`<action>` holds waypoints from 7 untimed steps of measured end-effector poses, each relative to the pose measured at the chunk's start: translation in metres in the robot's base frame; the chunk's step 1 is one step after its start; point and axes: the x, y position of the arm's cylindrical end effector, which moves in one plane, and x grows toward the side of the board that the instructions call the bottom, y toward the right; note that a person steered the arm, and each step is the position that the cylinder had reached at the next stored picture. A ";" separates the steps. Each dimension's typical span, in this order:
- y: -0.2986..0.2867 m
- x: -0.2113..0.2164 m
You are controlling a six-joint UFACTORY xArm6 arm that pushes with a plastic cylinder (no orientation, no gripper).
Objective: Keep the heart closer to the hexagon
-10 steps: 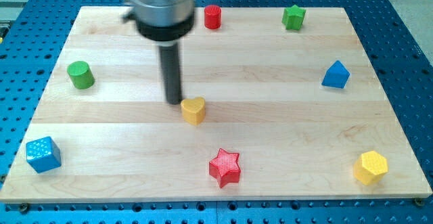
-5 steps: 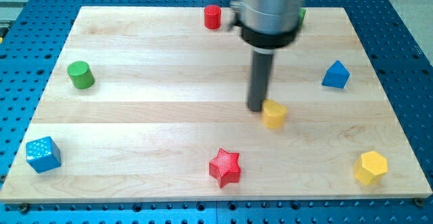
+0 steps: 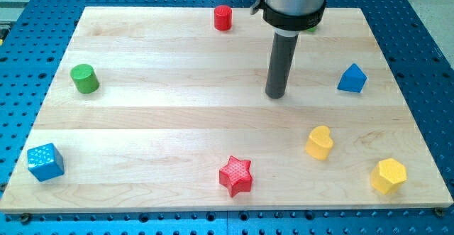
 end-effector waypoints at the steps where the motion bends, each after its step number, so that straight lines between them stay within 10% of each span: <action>1: 0.023 0.022; 7: 0.062 0.128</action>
